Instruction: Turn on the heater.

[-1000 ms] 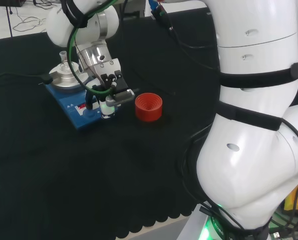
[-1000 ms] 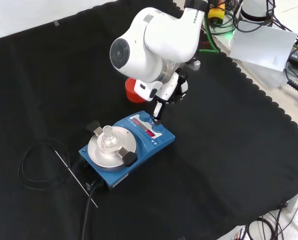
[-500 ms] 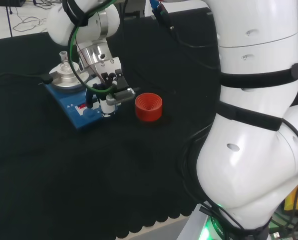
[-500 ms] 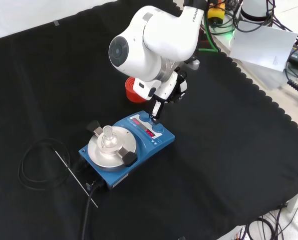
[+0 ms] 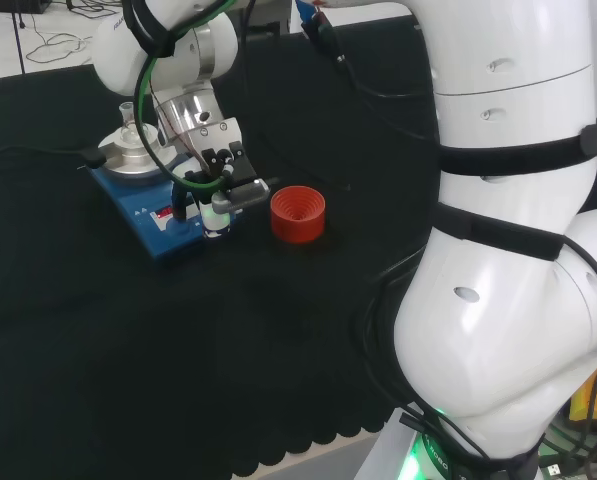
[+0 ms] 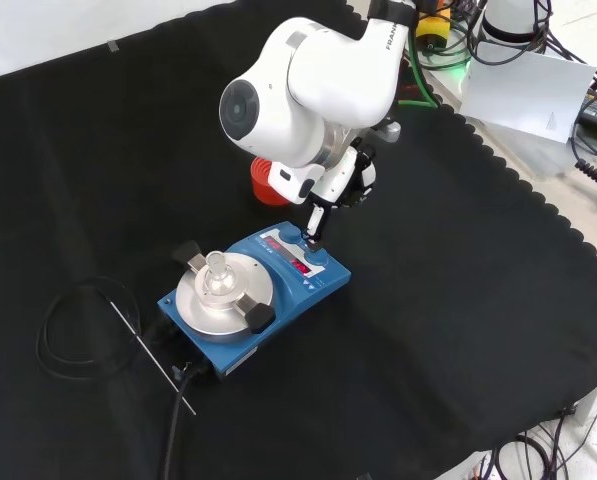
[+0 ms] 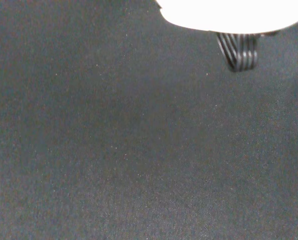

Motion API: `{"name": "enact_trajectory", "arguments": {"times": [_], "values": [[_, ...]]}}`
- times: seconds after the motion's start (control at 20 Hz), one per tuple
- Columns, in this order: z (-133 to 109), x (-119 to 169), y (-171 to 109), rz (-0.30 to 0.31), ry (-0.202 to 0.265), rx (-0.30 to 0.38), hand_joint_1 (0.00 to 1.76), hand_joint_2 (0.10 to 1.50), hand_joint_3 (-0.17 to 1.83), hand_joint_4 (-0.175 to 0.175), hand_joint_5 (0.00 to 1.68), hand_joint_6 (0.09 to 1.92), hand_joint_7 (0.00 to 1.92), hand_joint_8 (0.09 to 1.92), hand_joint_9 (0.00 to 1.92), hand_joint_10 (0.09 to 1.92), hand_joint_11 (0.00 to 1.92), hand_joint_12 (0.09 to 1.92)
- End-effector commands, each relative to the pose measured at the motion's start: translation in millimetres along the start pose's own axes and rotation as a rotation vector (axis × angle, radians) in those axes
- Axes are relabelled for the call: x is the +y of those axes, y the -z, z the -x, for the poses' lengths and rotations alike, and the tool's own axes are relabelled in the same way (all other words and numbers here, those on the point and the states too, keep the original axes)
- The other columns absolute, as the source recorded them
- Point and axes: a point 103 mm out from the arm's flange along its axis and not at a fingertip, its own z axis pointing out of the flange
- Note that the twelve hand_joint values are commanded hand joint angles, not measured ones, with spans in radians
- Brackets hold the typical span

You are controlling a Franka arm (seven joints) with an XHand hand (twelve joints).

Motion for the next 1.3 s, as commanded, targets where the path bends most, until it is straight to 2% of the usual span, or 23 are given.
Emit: {"name": "enact_trajectory", "arguments": {"times": [0.05, 1.3], "values": [[-2.3, 2.3, -0.8, -0.005, -0.003, -0.004, 1.56, 0.6, 1.29, -0.057, 0.34, 0.43, 1.67, 1.92, 1.72, 1.92, 1.44, 1.52], [-0.2, 2.3, -2.4, -0.016, -0.006, -0.003, 1.56, 0.59, 1.29, -0.057, 0.35, 0.43, 1.66, 1.92, 1.72, 1.92, 1.44, 1.52]]}}
